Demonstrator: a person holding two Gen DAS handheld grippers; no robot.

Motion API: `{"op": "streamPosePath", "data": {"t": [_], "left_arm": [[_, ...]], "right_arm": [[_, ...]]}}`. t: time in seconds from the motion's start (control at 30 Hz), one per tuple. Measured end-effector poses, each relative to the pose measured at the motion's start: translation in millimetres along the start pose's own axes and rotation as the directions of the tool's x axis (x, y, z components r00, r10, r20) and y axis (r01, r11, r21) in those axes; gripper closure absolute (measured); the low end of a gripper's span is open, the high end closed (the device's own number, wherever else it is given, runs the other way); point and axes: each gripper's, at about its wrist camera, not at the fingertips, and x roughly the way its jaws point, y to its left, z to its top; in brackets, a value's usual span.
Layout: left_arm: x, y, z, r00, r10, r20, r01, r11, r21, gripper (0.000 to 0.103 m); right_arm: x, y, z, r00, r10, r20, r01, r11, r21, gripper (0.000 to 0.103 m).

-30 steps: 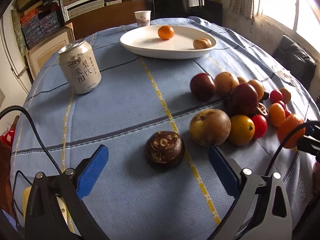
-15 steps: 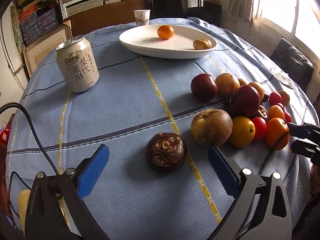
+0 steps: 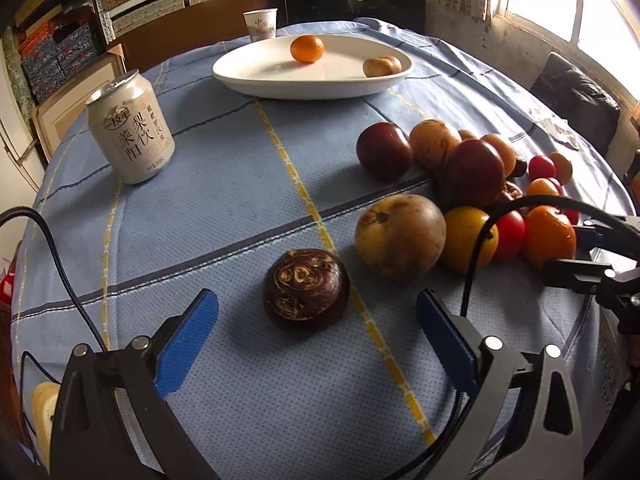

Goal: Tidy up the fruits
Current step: 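Return both tools to the fruit cluster and approach the brown round fruit, then grasp the brown fruit with the left tool while the right tool grasps an orange, place both on plate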

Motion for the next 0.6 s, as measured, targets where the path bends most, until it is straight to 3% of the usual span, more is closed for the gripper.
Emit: {"op": "streamPosePath", "data": {"t": [0.17, 0.23, 0.33, 0.5, 0.6], "left_arm": [[-4.0, 7.1, -0.5, 0.999, -0.027, 0.022, 0.028, 0.999, -0.033, 0.007], [-1.6, 12.0, -0.1, 0.999, -0.05, 0.011, 0.051, 0.997, -0.057, 0.024], [-0.2, 15.2, 0.9, 0.999, -0.035, 0.012, 0.036, 0.997, -0.075, 0.034], [-0.2, 15.2, 2.2, 0.999, -0.03, 0.018, 0.031, 0.997, -0.077, 0.038], [-1.6, 16.2, 2.7, 0.999, -0.033, 0.027, 0.035, 0.996, -0.08, 0.055]], "right_arm": [[-3.2, -5.8, -4.8, 0.999, 0.032, 0.027, -0.032, 0.999, 0.02, 0.059], [-3.6, -6.4, -5.7, 0.999, 0.035, 0.03, -0.035, 0.999, 0.016, 0.059], [-3.7, -4.0, -5.9, 0.999, 0.025, 0.033, -0.026, 1.0, 0.004, 0.059], [-3.2, -2.0, -6.3, 0.999, 0.024, 0.036, -0.024, 1.0, 0.004, 0.059], [-3.5, -3.8, -7.1, 0.999, 0.03, 0.039, -0.031, 0.999, 0.009, 0.059]]}}
